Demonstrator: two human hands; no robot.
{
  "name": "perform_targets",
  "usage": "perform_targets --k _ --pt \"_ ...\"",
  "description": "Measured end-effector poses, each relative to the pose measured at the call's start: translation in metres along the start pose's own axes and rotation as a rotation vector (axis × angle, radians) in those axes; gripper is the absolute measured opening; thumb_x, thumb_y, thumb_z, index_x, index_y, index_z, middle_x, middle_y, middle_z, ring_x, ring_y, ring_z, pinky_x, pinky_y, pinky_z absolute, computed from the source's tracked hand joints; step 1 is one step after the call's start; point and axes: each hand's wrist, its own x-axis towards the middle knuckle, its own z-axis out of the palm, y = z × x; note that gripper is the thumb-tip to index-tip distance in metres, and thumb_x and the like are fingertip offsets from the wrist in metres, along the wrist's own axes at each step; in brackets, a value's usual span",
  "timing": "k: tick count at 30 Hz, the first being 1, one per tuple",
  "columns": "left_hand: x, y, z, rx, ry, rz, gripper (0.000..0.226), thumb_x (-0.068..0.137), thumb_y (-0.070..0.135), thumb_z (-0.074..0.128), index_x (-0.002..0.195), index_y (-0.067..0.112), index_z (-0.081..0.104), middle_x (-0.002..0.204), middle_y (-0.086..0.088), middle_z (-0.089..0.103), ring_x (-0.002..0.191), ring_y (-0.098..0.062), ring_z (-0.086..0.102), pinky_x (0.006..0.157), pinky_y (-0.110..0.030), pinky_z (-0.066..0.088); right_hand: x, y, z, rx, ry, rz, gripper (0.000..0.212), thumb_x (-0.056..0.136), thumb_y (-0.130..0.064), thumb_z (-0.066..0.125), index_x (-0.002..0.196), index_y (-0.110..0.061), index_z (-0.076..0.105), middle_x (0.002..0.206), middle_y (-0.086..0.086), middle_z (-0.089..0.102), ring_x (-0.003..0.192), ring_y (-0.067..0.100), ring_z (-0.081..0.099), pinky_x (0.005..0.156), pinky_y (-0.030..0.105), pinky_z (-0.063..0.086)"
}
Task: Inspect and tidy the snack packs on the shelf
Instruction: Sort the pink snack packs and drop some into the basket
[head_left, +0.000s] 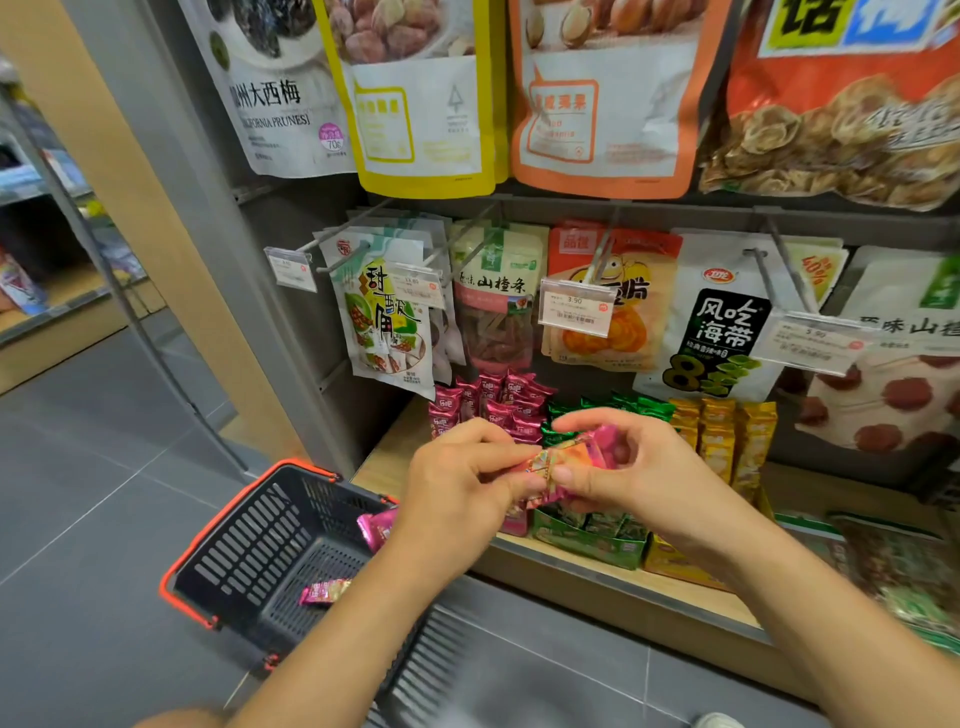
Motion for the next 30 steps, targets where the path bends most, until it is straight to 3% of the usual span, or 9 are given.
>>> perform_targets --k 6,11,13,16,20,23,25,27,30 --pt "0.001 0.004 0.002 -0.271 0.12 -0.266 0.028 0.072 0.007 0.083 0.078 0.032 0.073 0.073 0.007 0.066 0.064 -0.013 0.059 0.063 -0.028 0.054 0.003 0.003 0.012 0.037 -0.044 -0.088 0.045 0.071 -0.034 0.074 0.114 -0.03 0.063 0.104 -0.012 0.074 0.097 0.005 0.069 0.078 0.021 0.054" --pt "-0.006 0.004 0.007 -0.54 -0.024 -0.378 0.037 0.08 0.005 0.076 0.109 0.022 0.061 0.087 -0.016 0.065 0.068 -0.022 0.063 0.059 -0.036 0.057 0.0 0.002 0.015 -0.057 -0.163 -0.082 0.041 0.092 -0.028 0.057 0.132 -0.037 0.05 0.11 -0.015 0.072 0.1 0.004 0.068 0.074 0.02 0.056" --pt "-0.004 0.004 0.002 -0.642 -0.039 -0.41 0.044 0.083 0.017 0.076 0.121 0.023 0.056 0.096 -0.022 0.064 0.072 -0.028 0.068 0.059 -0.04 0.058 -0.001 -0.001 0.015 -0.11 -0.226 -0.118 0.041 0.096 -0.023 0.053 0.136 -0.033 0.05 0.116 -0.01 0.07 0.105 0.006 0.066 0.081 0.021 0.054" --pt "0.002 0.003 -0.006 -0.637 -0.11 -0.43 0.046 0.076 0.043 0.071 0.118 0.025 0.065 0.09 -0.007 0.071 0.07 -0.02 0.069 0.052 -0.031 0.057 -0.002 0.0 0.019 -0.175 -0.277 -0.146 0.041 0.099 -0.014 0.05 0.137 -0.029 0.048 0.122 -0.013 0.067 0.112 0.002 0.061 0.092 0.017 0.048" --pt "0.006 0.002 -0.01 -0.547 -0.095 -0.436 0.035 0.076 0.042 0.067 0.101 0.02 0.077 0.078 -0.001 0.074 0.064 -0.013 0.067 0.048 -0.024 0.052 -0.002 0.0 0.026 -0.139 -0.305 -0.121 0.041 0.099 -0.019 0.05 0.138 -0.031 0.048 0.124 -0.015 0.065 0.114 0.002 0.06 0.091 0.014 0.047" --pt "0.011 -0.004 -0.02 -0.613 0.056 -0.451 0.015 0.087 0.028 0.066 0.091 0.023 0.079 0.077 -0.002 0.073 0.069 -0.015 0.067 0.058 -0.031 0.058 -0.005 0.0 0.023 -0.11 -0.415 -0.004 0.045 0.096 -0.032 0.054 0.138 -0.041 0.042 0.118 -0.01 0.067 0.102 0.01 0.067 0.085 0.023 0.054" --pt "0.018 -0.012 -0.035 -0.669 0.195 -0.469 0.021 0.093 0.02 0.06 0.086 0.026 0.079 0.077 0.001 0.071 0.07 -0.013 0.065 0.064 -0.034 0.058 -0.009 0.0 0.021 -0.171 -0.492 0.103 0.048 0.094 -0.035 0.059 0.135 -0.046 0.037 0.103 0.0 0.067 0.081 0.016 0.07 0.072 0.026 0.057" --pt "0.021 -0.019 -0.047 -0.706 0.211 -0.478 0.023 0.096 0.024 0.057 0.086 0.026 0.077 0.077 0.001 0.07 0.073 -0.013 0.066 0.063 -0.031 0.058 -0.01 0.003 0.021 -0.185 -0.442 0.129 0.044 0.095 -0.032 0.06 0.133 -0.041 0.039 0.09 -0.001 0.064 0.065 0.014 0.066 0.06 0.024 0.055" --pt "0.021 -0.022 -0.049 -0.629 0.117 -0.527 0.017 0.088 0.047 0.064 0.091 0.031 0.07 0.074 0.007 0.067 0.072 -0.011 0.068 0.058 -0.025 0.054 -0.008 0.006 0.025 -0.398 -0.288 -0.021 0.038 0.094 -0.035 0.061 0.128 -0.037 0.045 0.079 -0.01 0.062 0.054 0.003 0.059 0.051 0.019 0.049"
